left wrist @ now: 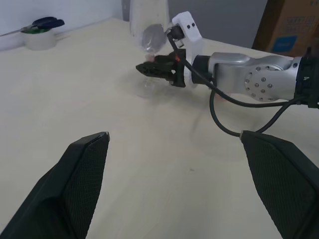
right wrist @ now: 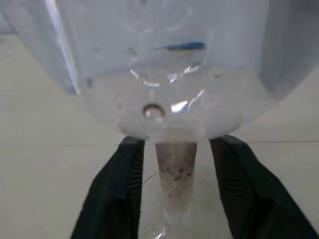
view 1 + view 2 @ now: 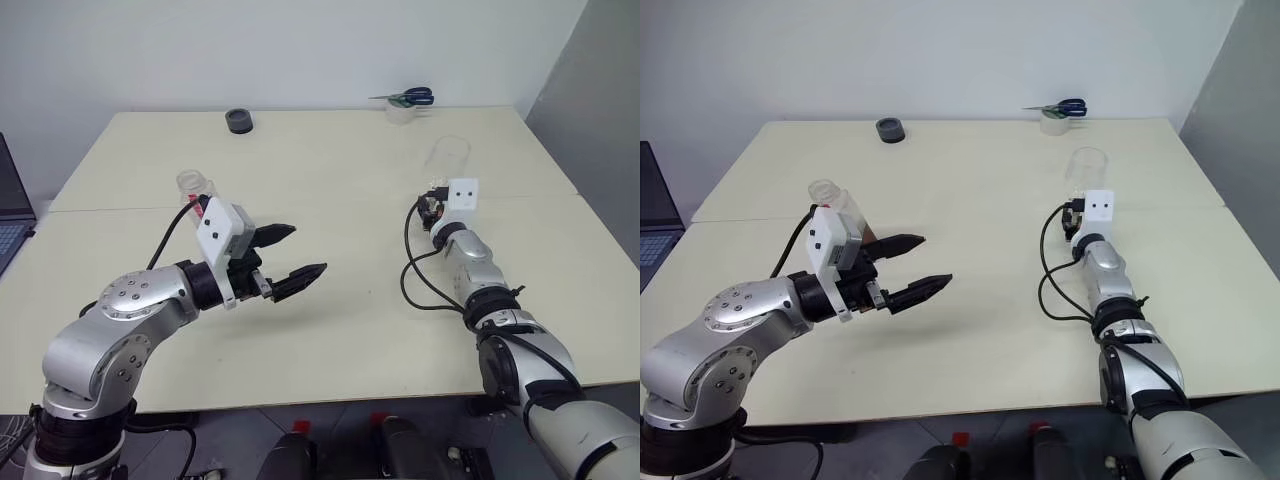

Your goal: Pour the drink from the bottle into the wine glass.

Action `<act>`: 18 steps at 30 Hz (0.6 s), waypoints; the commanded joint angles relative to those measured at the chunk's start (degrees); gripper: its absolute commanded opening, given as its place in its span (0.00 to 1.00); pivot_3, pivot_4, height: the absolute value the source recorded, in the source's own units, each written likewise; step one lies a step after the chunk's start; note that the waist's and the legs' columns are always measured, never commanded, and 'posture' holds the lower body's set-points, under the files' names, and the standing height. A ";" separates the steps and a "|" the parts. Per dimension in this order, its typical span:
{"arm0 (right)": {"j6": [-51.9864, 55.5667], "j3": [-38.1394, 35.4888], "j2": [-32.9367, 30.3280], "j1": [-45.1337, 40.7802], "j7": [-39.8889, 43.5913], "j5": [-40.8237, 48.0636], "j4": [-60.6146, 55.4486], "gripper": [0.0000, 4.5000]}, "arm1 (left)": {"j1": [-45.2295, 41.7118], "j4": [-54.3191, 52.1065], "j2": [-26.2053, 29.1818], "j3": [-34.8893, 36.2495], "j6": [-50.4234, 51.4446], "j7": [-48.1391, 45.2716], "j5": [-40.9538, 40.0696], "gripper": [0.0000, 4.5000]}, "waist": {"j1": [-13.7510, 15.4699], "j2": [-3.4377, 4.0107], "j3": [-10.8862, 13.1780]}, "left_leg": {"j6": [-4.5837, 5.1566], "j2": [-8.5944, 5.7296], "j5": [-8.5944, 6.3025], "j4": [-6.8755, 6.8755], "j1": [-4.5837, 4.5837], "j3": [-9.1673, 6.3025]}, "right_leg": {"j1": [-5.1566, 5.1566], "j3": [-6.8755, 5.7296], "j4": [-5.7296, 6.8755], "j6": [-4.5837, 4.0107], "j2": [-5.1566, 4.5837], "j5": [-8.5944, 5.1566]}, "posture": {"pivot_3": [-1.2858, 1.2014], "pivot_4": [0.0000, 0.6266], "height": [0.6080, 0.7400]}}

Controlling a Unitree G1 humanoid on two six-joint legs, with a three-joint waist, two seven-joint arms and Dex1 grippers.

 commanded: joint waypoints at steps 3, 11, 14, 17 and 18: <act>-2.34 0.02 0.02 -2.12 0.90 -0.81 -0.11 0.05 | -0.37 -2.08 1.23 2.04 -0.40 -0.22 -1.93 1.00 | -0.01 0.00 0.00 | 0.00 0.00 0.00 0.00 0.00 0.00 | 0.00 0.00 0.00 0.00 0.00 0.00 | 0.52 0.24 1.00; -1.88 5.05 5.34 -5.27 7.98 -4.02 0.80 0.05 | 4.92 -4.97 2.25 7.37 0.34 2.25 -4.03 1.00 | -1.19 0.04 0.03 | 0.00 0.06 0.00 -0.08 0.00 0.03 | -0.09 0.06 0.02 -0.01 0.01 0.00 | 0.52 0.24 1.00; -2.09 6.07 8.72 -7.09 9.52 -4.49 2.18 0.05 | 9.90 -8.33 0.60 10.70 0.51 5.81 -5.32 1.00 | -1.79 0.07 0.04 | -0.01 0.09 0.00 -0.10 -0.01 0.05 | -0.13 0.08 0.02 -0.02 0.01 0.00 | 0.52 0.24 1.00; -2.51 7.41 12.53 -8.70 11.21 -5.37 3.47 0.05 | 16.96 -12.67 -1.89 14.13 -0.02 10.64 -4.80 1.00 | -1.70 0.08 0.05 | -0.01 0.07 -0.01 -0.10 -0.03 0.05 | -0.15 0.08 0.00 -0.02 0.00 0.00 | 0.52 0.24 1.00; -2.69 8.31 13.88 -8.98 12.24 -5.89 3.78 0.05 | 20.33 -14.33 -2.70 15.56 -0.53 11.65 -4.13 1.00 | -1.75 0.08 0.05 | -0.01 0.06 -0.01 -0.09 -0.05 0.03 | -0.15 0.08 0.00 -0.02 -0.01 0.00 | 0.52 0.24 1.00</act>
